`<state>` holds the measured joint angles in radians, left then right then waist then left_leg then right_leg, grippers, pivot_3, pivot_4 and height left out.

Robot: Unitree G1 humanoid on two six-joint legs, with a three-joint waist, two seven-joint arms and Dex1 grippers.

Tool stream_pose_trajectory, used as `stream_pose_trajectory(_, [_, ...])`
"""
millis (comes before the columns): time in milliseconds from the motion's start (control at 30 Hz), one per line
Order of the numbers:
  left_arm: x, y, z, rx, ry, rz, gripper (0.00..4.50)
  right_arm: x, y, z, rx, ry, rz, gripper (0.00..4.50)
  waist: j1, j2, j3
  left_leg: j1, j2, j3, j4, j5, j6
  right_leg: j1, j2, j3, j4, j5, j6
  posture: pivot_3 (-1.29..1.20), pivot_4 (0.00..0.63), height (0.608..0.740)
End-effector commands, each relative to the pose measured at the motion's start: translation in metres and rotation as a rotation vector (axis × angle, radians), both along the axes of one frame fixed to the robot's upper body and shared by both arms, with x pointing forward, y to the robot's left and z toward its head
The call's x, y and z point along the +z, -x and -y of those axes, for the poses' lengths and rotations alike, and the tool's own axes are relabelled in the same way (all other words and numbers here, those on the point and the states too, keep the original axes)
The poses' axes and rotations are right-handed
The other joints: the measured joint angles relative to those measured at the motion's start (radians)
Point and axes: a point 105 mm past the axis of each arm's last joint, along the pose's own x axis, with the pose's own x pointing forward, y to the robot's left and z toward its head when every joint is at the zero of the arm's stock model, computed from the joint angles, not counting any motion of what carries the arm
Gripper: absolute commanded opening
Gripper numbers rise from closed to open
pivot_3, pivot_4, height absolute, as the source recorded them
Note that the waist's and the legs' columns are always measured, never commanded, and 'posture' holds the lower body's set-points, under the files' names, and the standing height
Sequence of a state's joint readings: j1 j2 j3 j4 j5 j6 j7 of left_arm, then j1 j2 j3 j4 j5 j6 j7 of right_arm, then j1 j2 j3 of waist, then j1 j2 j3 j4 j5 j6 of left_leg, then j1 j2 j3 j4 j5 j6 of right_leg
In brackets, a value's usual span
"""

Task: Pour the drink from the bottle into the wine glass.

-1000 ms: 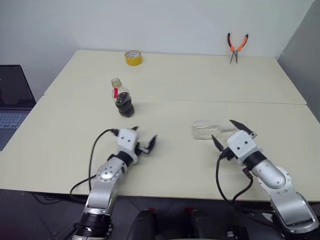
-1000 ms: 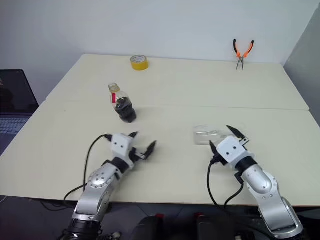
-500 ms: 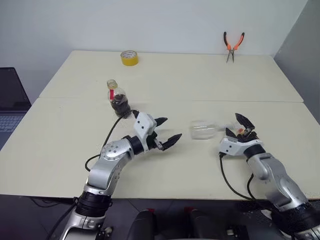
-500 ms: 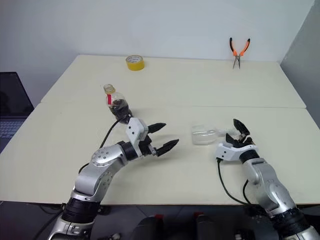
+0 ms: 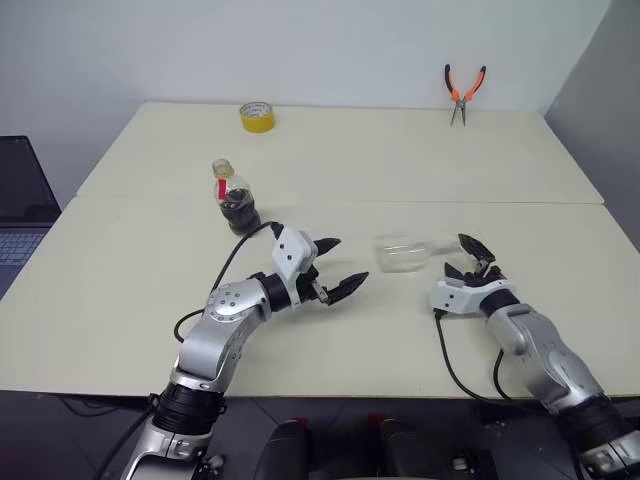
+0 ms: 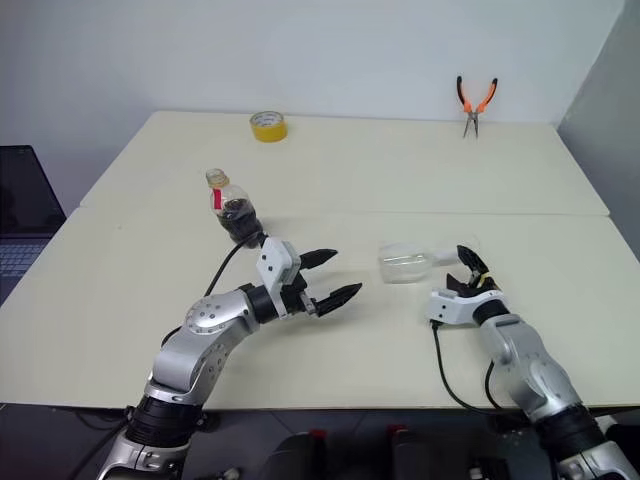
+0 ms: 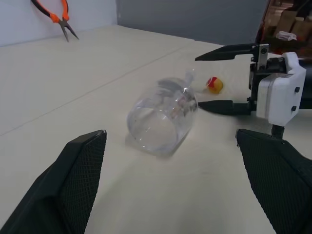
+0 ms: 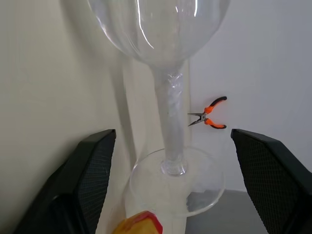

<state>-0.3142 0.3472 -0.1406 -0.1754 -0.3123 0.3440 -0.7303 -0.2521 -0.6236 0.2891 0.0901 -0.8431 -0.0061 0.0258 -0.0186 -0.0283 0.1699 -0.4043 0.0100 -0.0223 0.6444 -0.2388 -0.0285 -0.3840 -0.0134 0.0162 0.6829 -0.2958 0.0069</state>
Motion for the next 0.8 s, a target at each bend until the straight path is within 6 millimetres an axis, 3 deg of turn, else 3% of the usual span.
stream_pose_trajectory(33, [0.012,0.004,0.005,-0.029,0.018,0.044,4.48,-0.006,-0.016,-0.002,-0.015,0.036,-0.014,4.04,-0.009,0.0,0.0,0.001,0.0,0.0,0.0,0.0,0.0,0.001,0.0,0.0,0.0,0.0,0.0,0.0,0.15,0.74])
stream_pose_trajectory(200, [0.012,0.003,0.006,-0.025,0.019,0.043,4.48,-0.006,-0.036,-0.004,-0.025,0.061,-0.005,4.04,-0.013,-0.001,-0.001,0.006,0.0,0.0,-0.001,0.0,0.0,0.006,0.0,0.0,-0.001,0.0,0.0,0.0,0.15,0.74])
stream_pose_trajectory(300, [0.011,0.003,0.006,-0.024,0.02,0.042,4.5,0.001,-0.05,-0.009,-0.026,0.062,0.028,3.44,-0.013,-0.002,-0.001,0.006,0.0,0.0,0.0,0.0,0.0,0.007,0.0,0.0,-0.001,0.0,0.0,0.0,0.15,0.74])
stream_pose_trajectory(600, [0.011,0.001,-0.002,0.014,0.037,0.027,4.5,0.036,-0.054,-0.025,0.003,-0.026,0.154,0.3,-0.015,-0.001,-0.001,0.006,0.001,0.0,-0.001,0.0,0.0,0.006,0.0,0.0,-0.001,0.0,0.0,0.0,0.15,0.74])
stream_pose_trajectory(667, [0.012,-0.002,-0.01,0.059,0.047,0.028,4.5,0.064,-0.047,-0.028,0.013,-0.067,0.236,0.17,-0.014,-0.001,-0.001,0.005,0.001,0.0,-0.001,0.0,0.0,0.005,0.0,0.0,0.0,0.0,0.0,0.0,0.15,0.74])
stream_pose_trajectory(800, [0.013,-0.003,-0.023,0.111,0.066,0.037,4.5,0.094,-0.033,-0.034,0.032,-0.151,0.283,0.17,-0.012,-0.001,-0.001,0.001,0.0,0.0,-0.001,0.0,0.0,0.001,0.0,0.001,0.0,0.0,0.0,0.0,0.15,0.74])
